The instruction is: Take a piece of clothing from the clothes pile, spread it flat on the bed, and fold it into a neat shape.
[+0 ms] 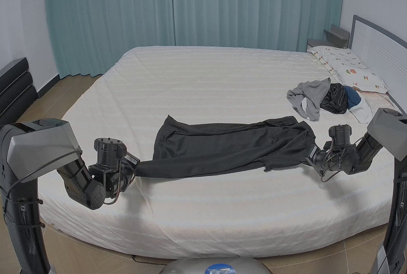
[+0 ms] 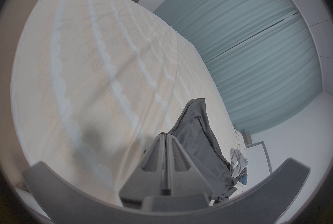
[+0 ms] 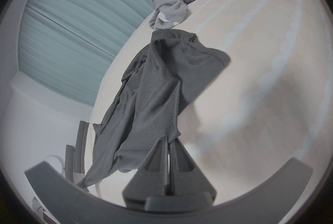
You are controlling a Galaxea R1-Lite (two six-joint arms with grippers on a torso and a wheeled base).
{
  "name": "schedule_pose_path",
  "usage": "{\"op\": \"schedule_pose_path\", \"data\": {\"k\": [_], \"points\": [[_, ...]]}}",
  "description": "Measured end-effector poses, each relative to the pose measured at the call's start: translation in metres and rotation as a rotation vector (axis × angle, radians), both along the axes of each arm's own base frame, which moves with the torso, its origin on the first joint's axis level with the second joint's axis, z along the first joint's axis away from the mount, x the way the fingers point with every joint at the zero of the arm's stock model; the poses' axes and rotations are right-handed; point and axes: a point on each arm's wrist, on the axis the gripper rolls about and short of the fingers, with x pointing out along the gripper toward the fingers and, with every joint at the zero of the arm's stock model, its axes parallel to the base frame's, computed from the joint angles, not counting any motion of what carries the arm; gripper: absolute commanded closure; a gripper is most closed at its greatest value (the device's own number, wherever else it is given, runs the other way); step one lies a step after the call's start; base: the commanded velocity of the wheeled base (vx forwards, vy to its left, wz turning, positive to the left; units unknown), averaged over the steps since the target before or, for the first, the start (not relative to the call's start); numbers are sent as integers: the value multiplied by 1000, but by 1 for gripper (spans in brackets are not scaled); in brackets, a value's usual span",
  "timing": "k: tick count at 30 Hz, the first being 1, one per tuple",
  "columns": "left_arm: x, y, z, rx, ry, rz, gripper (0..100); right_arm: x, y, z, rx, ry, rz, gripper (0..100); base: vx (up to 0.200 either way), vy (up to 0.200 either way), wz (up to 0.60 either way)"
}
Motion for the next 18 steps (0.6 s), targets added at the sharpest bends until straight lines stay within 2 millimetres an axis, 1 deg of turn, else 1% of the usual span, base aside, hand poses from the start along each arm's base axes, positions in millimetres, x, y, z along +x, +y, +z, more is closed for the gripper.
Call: {"op": "schedule_pose_path", "data": {"k": [4,8,11,18], "points": [[-3,1,-1,26,11,-14,100,-18,-6,6,13,28,-3,100,0,0,0],[-9,1,0,55,23,-34,100,-45,-13,15,38,62,3,100,0,0,0],[-15,0,1,78,40,-53,100,-65,-18,26,51,70,5,100,0,0,0],[-32,-1,7,153,153,-105,100,-115,-24,50,29,70,26,100,0,0,0]]}}
